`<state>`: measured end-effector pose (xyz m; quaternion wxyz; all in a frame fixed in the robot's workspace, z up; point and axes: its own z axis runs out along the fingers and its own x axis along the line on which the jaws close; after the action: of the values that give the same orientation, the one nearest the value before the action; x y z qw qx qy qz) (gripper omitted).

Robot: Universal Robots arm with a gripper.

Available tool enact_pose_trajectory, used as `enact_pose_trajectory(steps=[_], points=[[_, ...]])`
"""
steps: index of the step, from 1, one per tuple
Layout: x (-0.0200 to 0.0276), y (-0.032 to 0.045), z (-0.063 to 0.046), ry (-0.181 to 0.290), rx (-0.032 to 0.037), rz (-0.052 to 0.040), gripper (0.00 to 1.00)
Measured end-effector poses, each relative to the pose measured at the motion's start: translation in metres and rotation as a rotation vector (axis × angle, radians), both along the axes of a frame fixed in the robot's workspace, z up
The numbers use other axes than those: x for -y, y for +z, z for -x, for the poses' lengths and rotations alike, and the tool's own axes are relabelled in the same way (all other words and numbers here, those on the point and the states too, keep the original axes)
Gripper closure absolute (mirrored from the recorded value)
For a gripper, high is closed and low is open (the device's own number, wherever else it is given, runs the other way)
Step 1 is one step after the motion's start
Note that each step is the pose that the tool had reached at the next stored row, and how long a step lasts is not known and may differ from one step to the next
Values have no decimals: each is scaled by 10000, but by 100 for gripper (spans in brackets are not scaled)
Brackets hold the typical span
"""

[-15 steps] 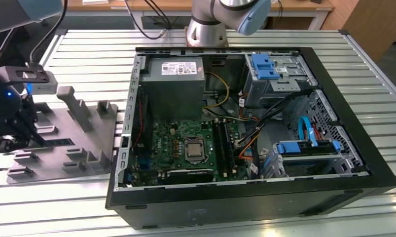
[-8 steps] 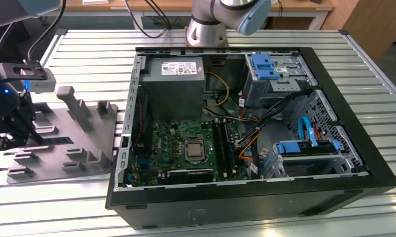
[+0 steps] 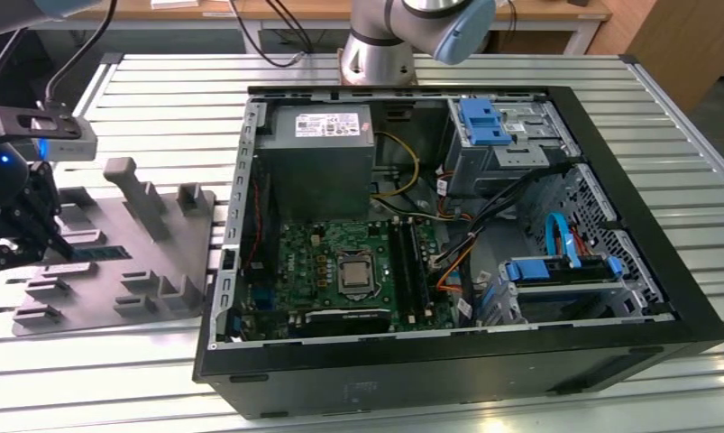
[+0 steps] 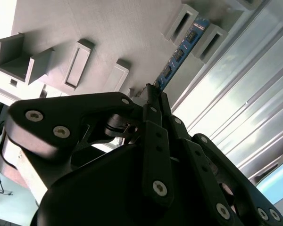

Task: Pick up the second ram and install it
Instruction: 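Pick up the second ram and move it above second insertion slot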

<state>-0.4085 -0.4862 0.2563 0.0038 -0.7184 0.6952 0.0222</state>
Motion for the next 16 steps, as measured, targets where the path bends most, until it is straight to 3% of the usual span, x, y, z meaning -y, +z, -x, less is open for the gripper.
enact_pose_trajectory(steps=[2,16], points=[[0,49,0,0,0,0,86],[0,190,0,0,0,0,86]])
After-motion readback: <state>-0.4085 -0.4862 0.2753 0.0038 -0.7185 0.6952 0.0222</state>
